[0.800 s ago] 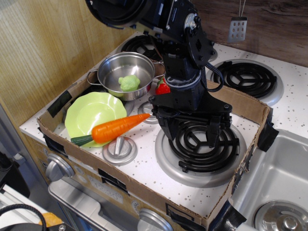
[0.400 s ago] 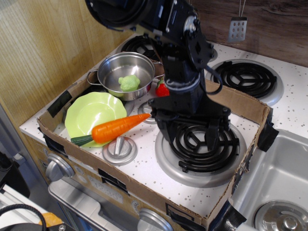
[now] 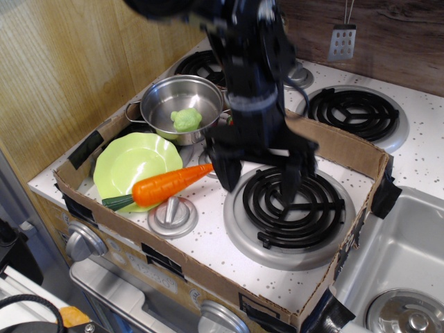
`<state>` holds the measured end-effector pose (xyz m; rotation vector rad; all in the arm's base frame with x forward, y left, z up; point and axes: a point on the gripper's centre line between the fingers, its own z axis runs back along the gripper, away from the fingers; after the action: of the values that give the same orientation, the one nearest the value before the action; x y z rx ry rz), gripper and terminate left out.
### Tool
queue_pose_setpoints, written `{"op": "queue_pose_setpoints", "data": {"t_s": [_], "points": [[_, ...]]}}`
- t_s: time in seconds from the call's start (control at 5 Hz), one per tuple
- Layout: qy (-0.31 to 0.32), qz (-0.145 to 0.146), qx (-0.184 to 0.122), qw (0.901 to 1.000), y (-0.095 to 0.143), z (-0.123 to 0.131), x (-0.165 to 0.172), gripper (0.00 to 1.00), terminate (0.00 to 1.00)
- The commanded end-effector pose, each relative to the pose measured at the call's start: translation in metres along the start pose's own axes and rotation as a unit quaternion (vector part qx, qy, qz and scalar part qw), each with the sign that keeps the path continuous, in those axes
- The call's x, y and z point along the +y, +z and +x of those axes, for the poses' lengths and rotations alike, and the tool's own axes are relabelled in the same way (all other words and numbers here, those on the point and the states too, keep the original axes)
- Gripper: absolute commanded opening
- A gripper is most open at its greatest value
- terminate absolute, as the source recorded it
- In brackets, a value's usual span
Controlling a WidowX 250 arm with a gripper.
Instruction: Take broccoli out of pan
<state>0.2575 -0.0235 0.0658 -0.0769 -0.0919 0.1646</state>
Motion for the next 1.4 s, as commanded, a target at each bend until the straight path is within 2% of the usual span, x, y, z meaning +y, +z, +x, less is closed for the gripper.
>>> {"op": "queue_pose_setpoints", "data": {"t_s": [0.0,0.2,0.4,0.8,1.0,1.2], "points": [[-0.091,0.046,-0.023,0.9945,0.038,0.036,0.051,1.00,0.00],[-0.146,0.088,-0.034,0.9848,0.047,0.054,0.070,1.00,0.00],[-0.189,0.087,-0.044,0.9771,0.043,0.070,0.089,1.00,0.00],[-0.254,0.065,-0.036,0.9643,0.028,0.100,0.113,1.00,0.00],[-0.259,0.065,-0.031,0.9631,0.027,0.105,0.121,1.00,0.00],[-0.237,0.071,-0.039,0.9682,0.023,0.106,0.122,1.00,0.00]]}}
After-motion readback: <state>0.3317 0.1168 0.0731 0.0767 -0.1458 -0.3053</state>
